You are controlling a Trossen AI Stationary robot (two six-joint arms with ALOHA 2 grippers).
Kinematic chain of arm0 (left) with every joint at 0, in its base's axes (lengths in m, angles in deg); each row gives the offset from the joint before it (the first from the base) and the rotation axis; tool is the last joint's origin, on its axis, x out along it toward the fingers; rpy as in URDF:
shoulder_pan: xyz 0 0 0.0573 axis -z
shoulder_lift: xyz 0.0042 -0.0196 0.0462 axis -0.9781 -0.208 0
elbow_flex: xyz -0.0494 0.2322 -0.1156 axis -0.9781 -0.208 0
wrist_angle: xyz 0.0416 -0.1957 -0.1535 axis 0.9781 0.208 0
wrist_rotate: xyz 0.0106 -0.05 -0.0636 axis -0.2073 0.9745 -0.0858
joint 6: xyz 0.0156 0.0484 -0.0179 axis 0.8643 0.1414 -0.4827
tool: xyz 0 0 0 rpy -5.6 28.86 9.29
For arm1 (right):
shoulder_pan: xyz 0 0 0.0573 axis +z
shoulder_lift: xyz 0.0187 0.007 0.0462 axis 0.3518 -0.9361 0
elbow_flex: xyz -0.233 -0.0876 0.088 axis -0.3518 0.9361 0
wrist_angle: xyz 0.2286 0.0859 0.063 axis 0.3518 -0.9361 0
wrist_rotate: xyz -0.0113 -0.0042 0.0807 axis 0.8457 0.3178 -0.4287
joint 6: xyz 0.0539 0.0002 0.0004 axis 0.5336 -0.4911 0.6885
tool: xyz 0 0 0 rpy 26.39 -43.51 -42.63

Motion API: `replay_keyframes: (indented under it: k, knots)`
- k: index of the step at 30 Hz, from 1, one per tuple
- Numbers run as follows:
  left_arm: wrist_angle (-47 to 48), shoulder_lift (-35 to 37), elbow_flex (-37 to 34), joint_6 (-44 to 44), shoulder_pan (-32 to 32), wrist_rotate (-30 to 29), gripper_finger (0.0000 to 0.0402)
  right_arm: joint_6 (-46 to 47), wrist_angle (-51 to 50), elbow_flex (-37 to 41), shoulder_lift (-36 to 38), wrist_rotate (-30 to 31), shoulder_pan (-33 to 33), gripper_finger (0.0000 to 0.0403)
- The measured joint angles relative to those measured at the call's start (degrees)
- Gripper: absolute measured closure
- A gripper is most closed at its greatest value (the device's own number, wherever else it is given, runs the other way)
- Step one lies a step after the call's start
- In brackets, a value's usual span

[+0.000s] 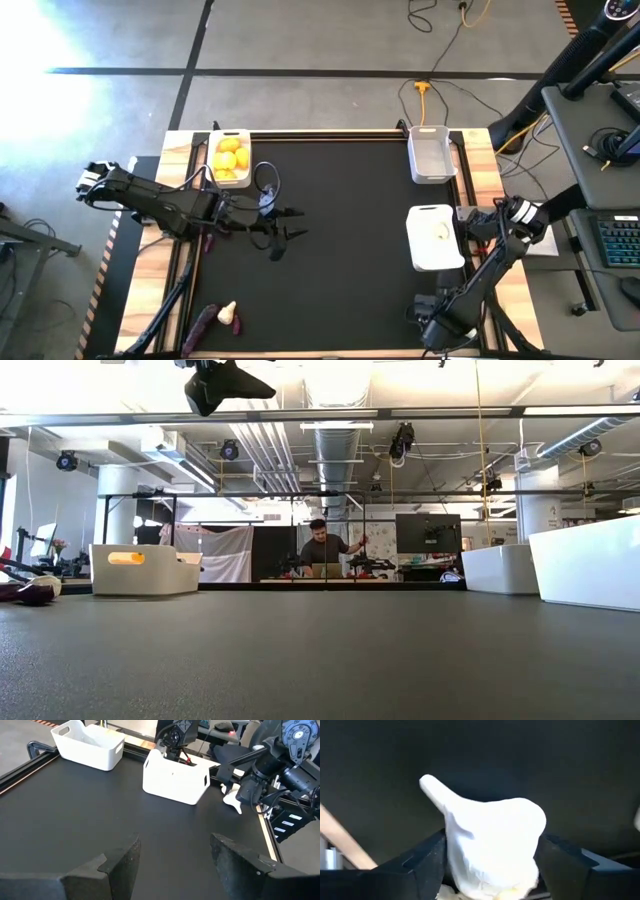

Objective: Sort produce into baskets
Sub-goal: Put the white garlic into the right white bin

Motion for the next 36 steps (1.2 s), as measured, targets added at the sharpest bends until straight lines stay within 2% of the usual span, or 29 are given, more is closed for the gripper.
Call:
replay_keyframes:
  k: [7, 14, 17, 22, 27, 36]
  knots:
    - [0.0, 0.0, 0.0, -0.4, 0.0, 0.0, 0.0178, -0.2, -0.3, -2.4, 0.0, -0.1, -0.4, 0.0201]
    - [-0.2, 0.0, 0.0, -0.4, 0.0, 0.0, 0.0178, -5.4, -7.6, -12.3, 2.6, -0.5, -6.7, 0.0206]
    - [-1.6, 0.0, 0.0, -0.9, 0.0, 0.0, 0.0178, -9.1, -15.8, -18.4, 5.1, 3.5, -10.7, 0.0204]
    - [-3.3, 0.0, 0.6, -1.3, 0.0, 0.0, 0.0178, -10.6, -30.8, -23.2, 11.2, 16.3, -15.8, 0.0209]
    - [-3.3, 0.0, 1.2, -1.3, 0.3, 0.0, 0.0178, -10.8, -30.3, -15.5, 19.1, 21.6, -20.8, 0.0208]
    - [-3.3, -0.1, 1.3, -2.5, 1.6, 0.0, 0.0178, -15.4, -28.2, 5.1, 27.3, 20.6, -28.8, 0.0207]
